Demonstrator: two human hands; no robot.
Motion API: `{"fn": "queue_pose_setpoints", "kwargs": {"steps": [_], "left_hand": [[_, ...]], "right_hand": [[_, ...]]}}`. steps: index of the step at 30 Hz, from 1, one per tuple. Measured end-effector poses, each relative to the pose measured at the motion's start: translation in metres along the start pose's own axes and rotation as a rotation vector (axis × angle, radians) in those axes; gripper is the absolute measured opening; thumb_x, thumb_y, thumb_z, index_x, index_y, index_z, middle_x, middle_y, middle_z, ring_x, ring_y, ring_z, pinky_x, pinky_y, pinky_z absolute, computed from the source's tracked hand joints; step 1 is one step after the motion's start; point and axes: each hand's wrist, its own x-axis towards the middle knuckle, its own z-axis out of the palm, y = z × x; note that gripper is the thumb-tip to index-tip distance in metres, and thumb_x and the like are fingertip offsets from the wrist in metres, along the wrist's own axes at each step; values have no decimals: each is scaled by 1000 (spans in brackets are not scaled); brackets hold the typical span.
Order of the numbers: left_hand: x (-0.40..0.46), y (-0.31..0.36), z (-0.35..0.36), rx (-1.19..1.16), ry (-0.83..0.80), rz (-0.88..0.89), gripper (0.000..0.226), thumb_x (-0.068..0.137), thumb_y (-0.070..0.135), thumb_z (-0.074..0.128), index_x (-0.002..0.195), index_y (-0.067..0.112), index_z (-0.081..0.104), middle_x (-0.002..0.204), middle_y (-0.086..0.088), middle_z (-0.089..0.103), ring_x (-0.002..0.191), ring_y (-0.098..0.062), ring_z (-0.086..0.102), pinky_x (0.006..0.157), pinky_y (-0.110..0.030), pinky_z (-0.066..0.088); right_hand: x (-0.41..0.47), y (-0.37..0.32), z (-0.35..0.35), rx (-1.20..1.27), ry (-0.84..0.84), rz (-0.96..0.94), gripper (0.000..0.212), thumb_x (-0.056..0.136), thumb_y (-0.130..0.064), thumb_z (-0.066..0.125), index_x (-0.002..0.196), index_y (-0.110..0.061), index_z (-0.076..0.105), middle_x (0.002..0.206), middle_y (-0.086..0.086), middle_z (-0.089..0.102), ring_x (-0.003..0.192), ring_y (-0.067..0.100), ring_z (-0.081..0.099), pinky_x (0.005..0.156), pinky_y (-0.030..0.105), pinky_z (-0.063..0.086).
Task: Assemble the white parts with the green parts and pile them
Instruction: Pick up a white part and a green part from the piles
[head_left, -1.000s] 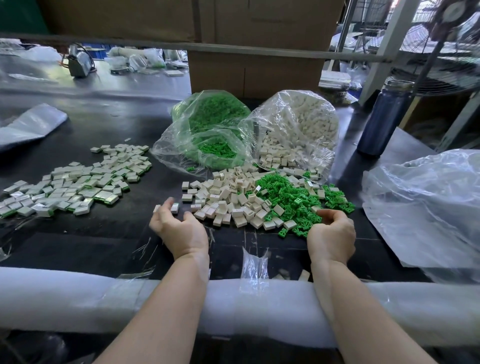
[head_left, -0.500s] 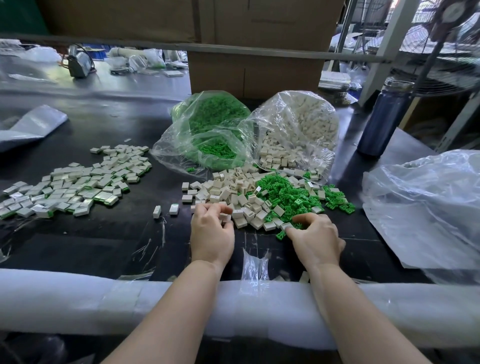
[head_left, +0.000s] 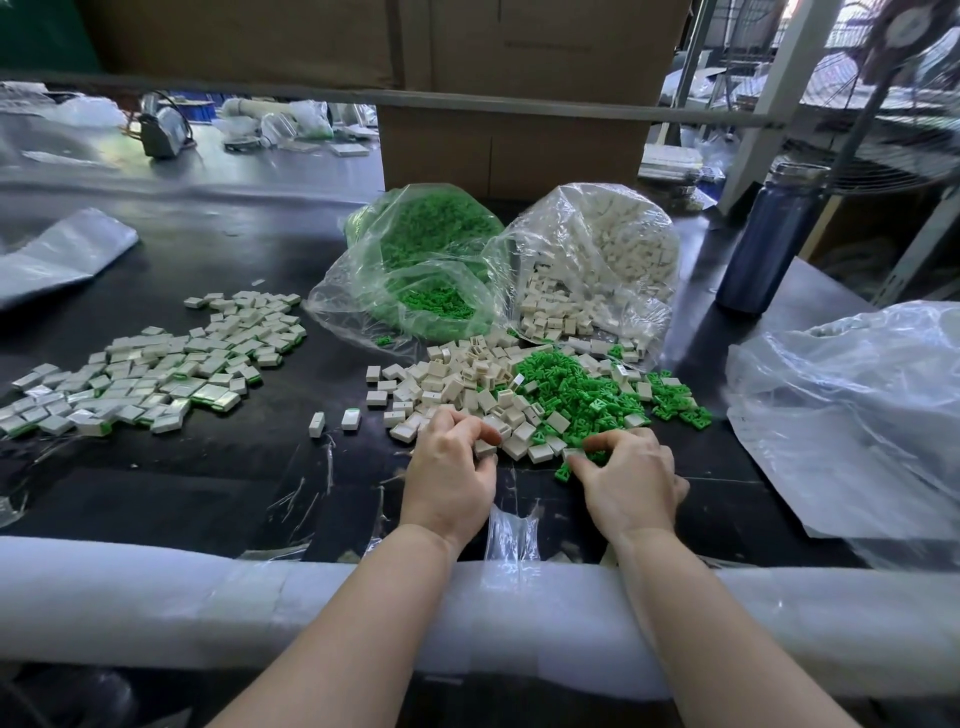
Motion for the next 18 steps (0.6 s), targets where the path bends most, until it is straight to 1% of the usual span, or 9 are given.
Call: {"fn": "queue_pose_setpoints", "kwargs": {"steps": [2,3,5,7,9,11,12,15,18], "left_hand": [[0,-1,1,2,-11,12,13,85,8,62,94,17,65,94,8,43,92,-16,49,85,-24,45],[0,-1,2,0,-13,20,12,85,10,63,94,17,65,94,8,43,91,-14,47,82,-18,41],[-1,-1,3,-9,-13,37,11,84,12,65,94,16,66,93,8,44,89,-10,44,78,-7,32],[-1,-1,3,-15,-26,53,11,83,13,66,94,16,66,93,8,46,89,-8,44,78,-5,30],[-1,-1,4,-22,-50,68,11,83,14,66,95,16,66,93,7,49,90,-10,48,80,-9,35],[0,-1,4,-26,-68,74,11,83,14,66,94,16,66,94,6,51,92,-11,51,83,-15,41],[0,-1,4,-25,-69,74,10,83,14,66,93,16,66,94,6,52,91,-11,52,83,-15,42],[0,-2,5,-19,-69,73,9,83,13,66,92,15,66,94,5,52,88,-11,52,79,-12,40],[0,-2,5,-20,-79,70,8,83,12,66,91,15,66,94,5,52,87,-10,52,77,-10,40]], "right_hand": [[0,0,0,13,0,-2,23,82,-41,67,100,-25,65,119,-1,52,118,21,39,94,38,26],[-1,-1,-1,36,7,-10,20,82,-40,68,95,-25,64,114,-2,53,116,21,40,92,37,25],[-2,-2,-2,93,33,-45,12,82,-35,69,84,-26,62,100,-5,57,110,20,44,83,33,20],[-4,-4,-3,135,53,-87,11,83,-31,69,78,-27,59,86,-8,59,101,18,50,78,29,16],[-5,-5,-4,163,67,-110,13,84,-26,68,77,-28,57,81,-10,59,95,17,53,78,28,16],[-5,-4,-3,168,83,-113,13,86,-20,65,80,-29,57,82,-12,57,98,17,52,80,29,18],[-4,-3,-2,160,88,-111,12,86,-19,64,84,-29,59,85,-12,57,101,18,51,81,30,18],[-3,-2,0,114,83,-104,12,87,-19,62,95,-27,64,102,-7,61,109,18,45,79,30,16],[-2,-2,3,73,75,-107,15,88,-24,61,101,-28,66,111,-5,59,111,19,42,81,31,17]]}}
